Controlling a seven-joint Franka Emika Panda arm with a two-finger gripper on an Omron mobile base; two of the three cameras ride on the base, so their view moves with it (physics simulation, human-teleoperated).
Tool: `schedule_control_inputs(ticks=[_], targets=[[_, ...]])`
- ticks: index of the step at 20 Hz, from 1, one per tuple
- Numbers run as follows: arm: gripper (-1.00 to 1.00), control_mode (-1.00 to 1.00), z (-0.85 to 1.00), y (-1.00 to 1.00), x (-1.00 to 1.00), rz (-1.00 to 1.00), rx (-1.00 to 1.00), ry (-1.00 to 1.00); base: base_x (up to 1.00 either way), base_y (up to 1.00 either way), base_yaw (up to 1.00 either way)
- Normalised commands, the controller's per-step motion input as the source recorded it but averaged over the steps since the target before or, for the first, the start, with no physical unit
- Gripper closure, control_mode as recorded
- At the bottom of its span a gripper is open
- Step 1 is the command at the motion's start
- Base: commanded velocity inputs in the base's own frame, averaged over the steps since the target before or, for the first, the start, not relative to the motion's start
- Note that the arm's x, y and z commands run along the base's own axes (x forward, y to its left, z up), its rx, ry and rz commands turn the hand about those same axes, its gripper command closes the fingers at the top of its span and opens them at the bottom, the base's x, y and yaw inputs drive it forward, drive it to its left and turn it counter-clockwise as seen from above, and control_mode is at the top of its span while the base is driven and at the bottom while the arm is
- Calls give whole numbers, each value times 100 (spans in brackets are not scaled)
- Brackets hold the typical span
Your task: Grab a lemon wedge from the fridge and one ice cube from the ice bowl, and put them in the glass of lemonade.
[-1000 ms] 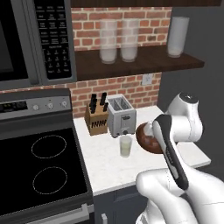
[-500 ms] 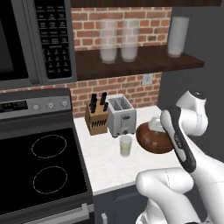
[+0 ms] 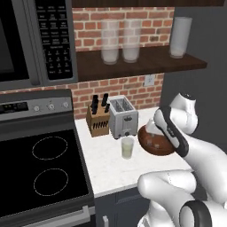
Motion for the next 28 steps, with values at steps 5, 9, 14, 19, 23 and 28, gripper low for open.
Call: schedule_control_inputs(ticks=[5, 9, 14, 19, 23, 28], targets=[[-100, -100, -41, 0, 37, 0, 0, 3, 0, 0, 0], [-100, -100, -40, 0, 27, 0, 0, 0, 0, 0, 0], [-100, -100, -29, -1, 20, 0, 0, 0, 0, 0, 0], [-100, -100, -16, -8, 16, 0, 0, 0, 0, 0, 0], [-100, -100, -13, -14, 11, 0, 0, 0, 0, 0, 0], [-100, -100, -21, -3, 12, 0, 0, 0, 0, 0, 0]])
